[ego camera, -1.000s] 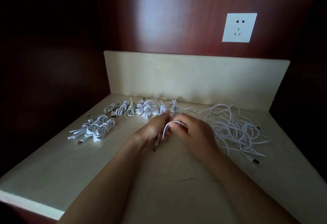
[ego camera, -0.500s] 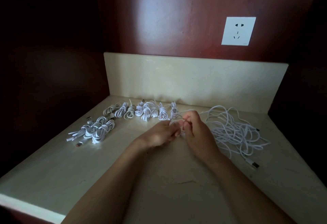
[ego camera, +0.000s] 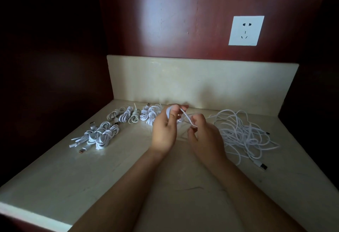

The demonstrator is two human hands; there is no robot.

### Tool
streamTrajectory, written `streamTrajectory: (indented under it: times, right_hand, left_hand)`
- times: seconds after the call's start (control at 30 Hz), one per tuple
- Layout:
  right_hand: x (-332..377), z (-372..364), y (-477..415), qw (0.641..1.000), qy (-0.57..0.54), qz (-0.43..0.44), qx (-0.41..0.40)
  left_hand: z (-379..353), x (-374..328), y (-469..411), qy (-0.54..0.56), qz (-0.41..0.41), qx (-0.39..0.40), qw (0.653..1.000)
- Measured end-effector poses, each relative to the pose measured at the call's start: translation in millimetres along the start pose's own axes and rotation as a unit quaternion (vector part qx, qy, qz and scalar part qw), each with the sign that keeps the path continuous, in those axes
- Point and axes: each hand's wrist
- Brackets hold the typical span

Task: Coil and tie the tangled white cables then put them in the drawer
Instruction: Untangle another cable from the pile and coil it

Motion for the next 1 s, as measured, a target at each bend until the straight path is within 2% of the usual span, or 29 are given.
streamTrajectory:
  times: [0.1, 0.17, 0.27, 0.33, 0.53, 0.7, 0.77, 0.83, 1.0]
  right_hand:
    - [-4, -2, 0, 0.998, 0.058, 0.030, 0.025]
    - [-9, -4, -2, 0.991, 0.108, 0.047, 0.059]
    - [-19, -3, -7, 0.970, 0.177, 0.041, 0.161]
    - [-25, 1, -11, 0.966, 0.177, 0.017, 0.186]
    - [-27, 8, -14, 0.972, 0.153, 0.051, 0.168]
    - [-20, 9, -10, 0.983, 0.038, 0.117, 0.139]
    - [-13, 9, -8, 0.982, 0.013, 0.132, 0.135]
    - [-8, 9, -7, 0.982, -0.009, 0.123, 0.141]
    - [-10, 16, -8, 0.988, 0.007, 0.118, 0.096]
  left_hand:
    - [-2, -14, -3, 0.196, 0.098, -0.020, 0.976]
    - [0, -16, -8, 0.265, 0.134, -0.062, 0.953]
    - [4, -12, -13, 0.285, 0.147, -0.126, 0.939]
    - [7, -10, -15, 0.286, 0.153, -0.151, 0.934]
    - [13, -7, -19, 0.292, 0.155, -0.182, 0.926]
    - [20, -3, -27, 0.316, 0.180, -0.162, 0.917]
    - [22, -3, -29, 0.301, 0.191, -0.173, 0.918]
    - [23, -3, -30, 0.246, 0.180, -0.188, 0.934]
    - [27, 12, -26, 0.010, 0.112, -0.153, 0.982]
Point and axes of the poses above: each hand's wrist, its own y-axis away from the middle knuckle, its own z-axis out of the back of the hand, x = y × z
